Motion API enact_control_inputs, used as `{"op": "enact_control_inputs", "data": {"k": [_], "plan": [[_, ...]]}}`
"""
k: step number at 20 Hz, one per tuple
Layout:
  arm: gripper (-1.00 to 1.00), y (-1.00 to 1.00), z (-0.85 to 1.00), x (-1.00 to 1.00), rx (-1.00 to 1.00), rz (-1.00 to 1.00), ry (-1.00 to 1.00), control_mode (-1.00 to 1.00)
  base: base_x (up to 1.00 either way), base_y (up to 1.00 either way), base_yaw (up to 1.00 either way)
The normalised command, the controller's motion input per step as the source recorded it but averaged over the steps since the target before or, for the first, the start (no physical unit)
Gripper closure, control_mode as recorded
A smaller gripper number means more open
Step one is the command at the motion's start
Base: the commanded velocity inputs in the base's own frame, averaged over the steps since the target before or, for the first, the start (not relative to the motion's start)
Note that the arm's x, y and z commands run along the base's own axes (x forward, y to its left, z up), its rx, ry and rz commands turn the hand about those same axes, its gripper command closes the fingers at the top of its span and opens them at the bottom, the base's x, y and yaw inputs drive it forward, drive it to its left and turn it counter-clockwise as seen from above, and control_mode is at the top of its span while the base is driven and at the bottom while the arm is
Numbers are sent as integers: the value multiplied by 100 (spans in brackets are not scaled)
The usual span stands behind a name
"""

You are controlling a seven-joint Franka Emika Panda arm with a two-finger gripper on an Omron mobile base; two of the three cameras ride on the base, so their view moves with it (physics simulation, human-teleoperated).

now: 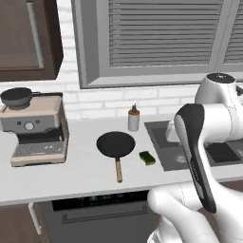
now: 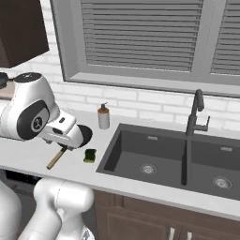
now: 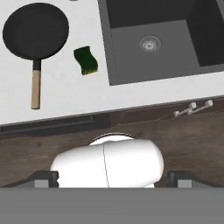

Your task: Pick the pan and sponge and place them into the sink. Then turn on the water.

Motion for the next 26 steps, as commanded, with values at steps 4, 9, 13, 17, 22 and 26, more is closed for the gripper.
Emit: {"op": "enact_control_inputs", "data": {"k": [4,9,13,17,22,26], "plan": [[-100,0,0,0,0,0,0,100,0,30,4],[-100,0,0,0,0,0,0,100,1,0,-8],[-100,0,0,0,0,0,0,100,11,3,-20],[-100,0,0,0,0,0,0,100,4,0,-16],[-100,0,0,0,0,0,0,100,25,-1,-5],[-100,0,0,0,0,0,0,100,42,-9,0]]}}
